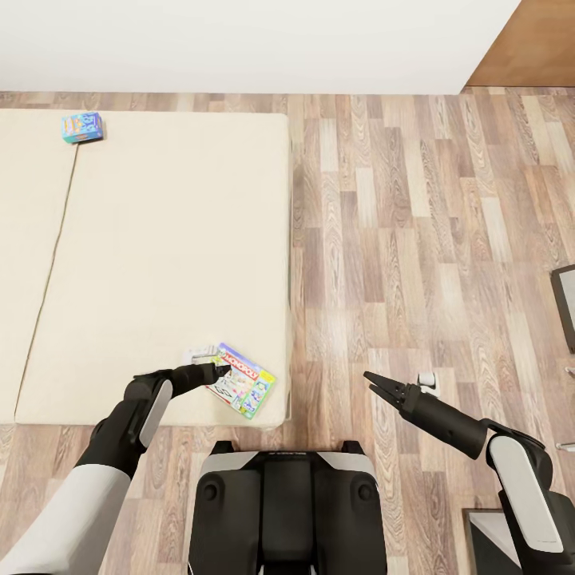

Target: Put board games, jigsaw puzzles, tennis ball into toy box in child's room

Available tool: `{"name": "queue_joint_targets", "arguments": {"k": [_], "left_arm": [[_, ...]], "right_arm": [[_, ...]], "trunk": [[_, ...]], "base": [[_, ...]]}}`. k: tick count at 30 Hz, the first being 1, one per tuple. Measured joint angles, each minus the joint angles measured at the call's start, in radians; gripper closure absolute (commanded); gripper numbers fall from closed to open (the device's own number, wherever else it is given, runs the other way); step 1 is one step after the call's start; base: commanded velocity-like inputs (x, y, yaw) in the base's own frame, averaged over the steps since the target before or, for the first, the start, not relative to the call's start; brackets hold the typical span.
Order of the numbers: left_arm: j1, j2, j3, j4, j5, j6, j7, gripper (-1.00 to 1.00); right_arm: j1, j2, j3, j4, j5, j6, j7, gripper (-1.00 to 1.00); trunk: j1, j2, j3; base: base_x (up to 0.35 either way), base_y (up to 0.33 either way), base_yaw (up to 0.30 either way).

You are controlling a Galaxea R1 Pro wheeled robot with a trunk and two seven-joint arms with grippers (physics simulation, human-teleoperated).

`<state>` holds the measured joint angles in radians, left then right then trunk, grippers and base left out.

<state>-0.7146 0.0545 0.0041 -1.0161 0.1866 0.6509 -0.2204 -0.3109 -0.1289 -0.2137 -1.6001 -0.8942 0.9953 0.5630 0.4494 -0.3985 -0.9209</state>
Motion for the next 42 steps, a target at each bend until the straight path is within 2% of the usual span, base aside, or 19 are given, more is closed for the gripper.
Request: {"name": "queue_joint_targets", "arguments": {"k": [12,30,42], "left_arm": [[0.000,0.000,0.000,0.000,0.000,0.001,0.000,-1.00],[0.000,-0.001,0.000,0.000,0.001,0.016,0.000,-1.00],[0.000,-0.001,0.000,0.000,0.001,0.016,0.000,-1.00]], "right_arm": [[0.000,0.000,-0.001,0.000,0.000,0.000,0.000,-1.00],[0.000,0.000,-0.001,0.000,0.000,0.000,0.000,-1.00],[0.000,0.000,-0.001,0.000,0.000,0.000,0.000,-1.00]], "trunk": [[0.000,0.000,0.000],[0.000,0.000,0.000],[0.000,0.000,0.000]], "base": [[0.000,-0.016,0.000],[0.000,-0.156,0.000],[0.000,-0.051,0.000]]}}
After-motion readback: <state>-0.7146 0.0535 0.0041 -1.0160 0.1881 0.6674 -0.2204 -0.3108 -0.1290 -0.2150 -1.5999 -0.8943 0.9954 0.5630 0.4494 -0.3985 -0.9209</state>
